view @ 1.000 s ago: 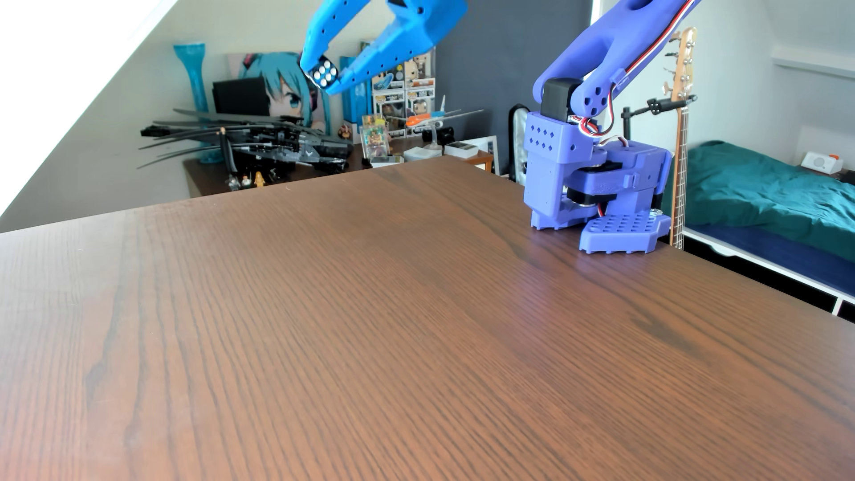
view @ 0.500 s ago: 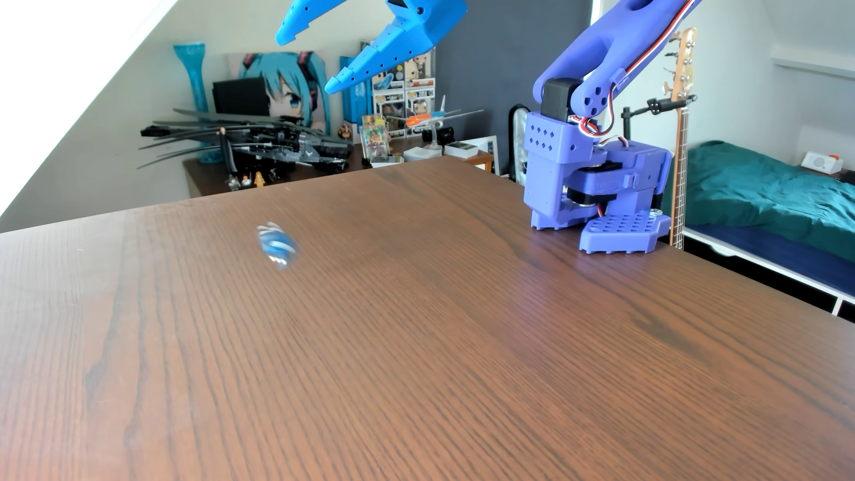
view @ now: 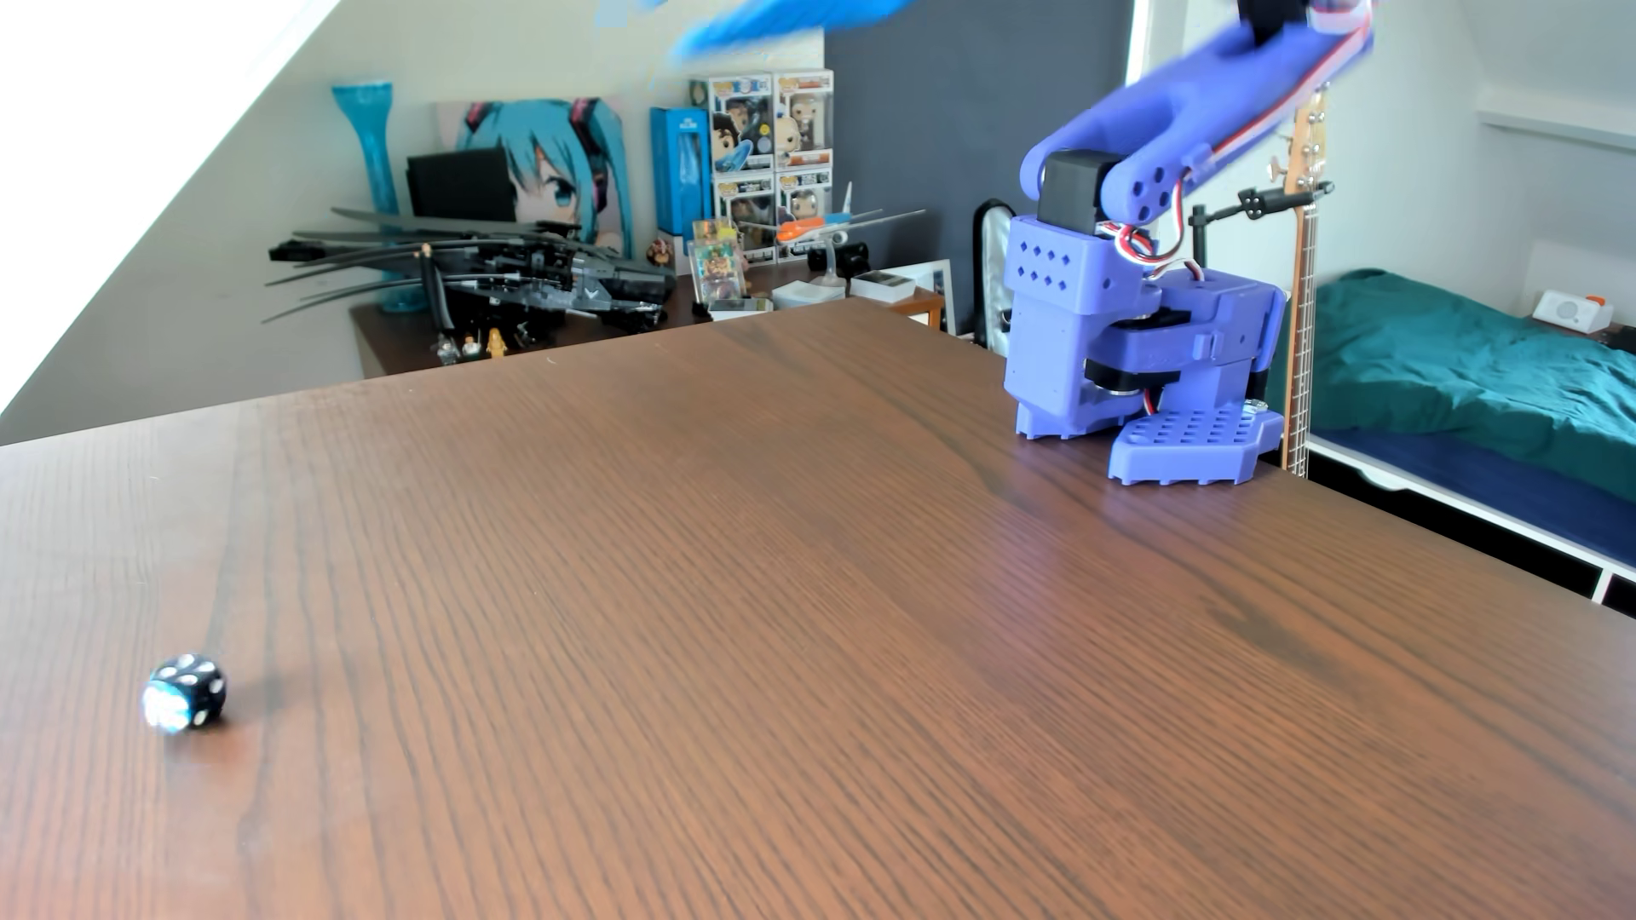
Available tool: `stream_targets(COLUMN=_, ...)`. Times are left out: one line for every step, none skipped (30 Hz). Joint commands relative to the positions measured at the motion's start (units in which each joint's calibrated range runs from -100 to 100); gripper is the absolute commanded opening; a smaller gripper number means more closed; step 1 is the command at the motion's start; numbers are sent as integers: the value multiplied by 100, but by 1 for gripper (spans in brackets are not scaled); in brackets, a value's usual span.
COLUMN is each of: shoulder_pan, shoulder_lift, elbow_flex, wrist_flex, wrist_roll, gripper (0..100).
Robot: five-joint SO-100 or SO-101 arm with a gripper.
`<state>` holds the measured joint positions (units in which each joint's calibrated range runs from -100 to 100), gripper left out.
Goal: Grab the blue dice
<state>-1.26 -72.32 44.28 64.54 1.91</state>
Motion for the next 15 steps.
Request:
stream_targets(shoulder_pan=-439, shoulder_lift=-1830, elbow_flex=391, wrist_flex=554, wrist_roll=130, gripper=1)
stream_targets(shoulder_pan=-537, shoulder_lift=-2048, elbow_flex=735, wrist_flex=562, wrist_roll=188, gripper=1)
stream_targets(shoulder_pan=-570, shoulder_lift=-2274, elbow_flex=1087, wrist_flex=562, wrist_roll=214, gripper=1)
stream_targets(shoulder_pan=-545, shoulder_lift=-2491, elbow_flex=1485, wrist_flex=562, wrist_roll=214, gripper=2)
stream_targets(shoulder_pan=-471, shoulder_lift=-2684, elbow_flex=1838, wrist_flex=562, wrist_roll=182, gripper=2)
stream_targets(shoulder_pan=-373, shoulder_lift=-2768, elbow_flex=2109, wrist_flex=562, wrist_roll=177, gripper=2)
stream_targets(shoulder_pan=-259, shoulder_lift=-2751, elbow_flex=2335, wrist_flex=562, wrist_roll=172, gripper=2)
stream_targets(shoulder_pan=-177, shoulder_lift=-2726, elbow_flex=2543, wrist_flex=562, wrist_roll=119, gripper=2)
stream_targets(shoulder_pan=-95, shoulder_lift=-2726, elbow_flex=2742, wrist_flex=528, wrist_roll=4, gripper=2)
stream_targets(shoulder_pan=-38, shoulder_lift=-2734, elbow_flex=2986, wrist_flex=459, wrist_roll=-107, gripper=1)
stream_targets(shoulder_pan=44, shoulder_lift=-2734, elbow_flex=3221, wrist_flex=348, wrist_roll=-196, gripper=1)
stream_targets(shoulder_pan=126, shoulder_lift=-2734, elbow_flex=3474, wrist_flex=203, wrist_roll=-264, gripper=2)
stream_targets(shoulder_pan=175, shoulder_lift=-2734, elbow_flex=3709, wrist_flex=49, wrist_roll=-328, gripper=2)
stream_targets(shoulder_pan=183, shoulder_lift=-2734, elbow_flex=3945, wrist_flex=-105, wrist_roll=-380, gripper=2)
stream_targets(shoulder_pan=167, shoulder_lift=-2734, elbow_flex=4152, wrist_flex=-216, wrist_roll=-433, gripper=2)
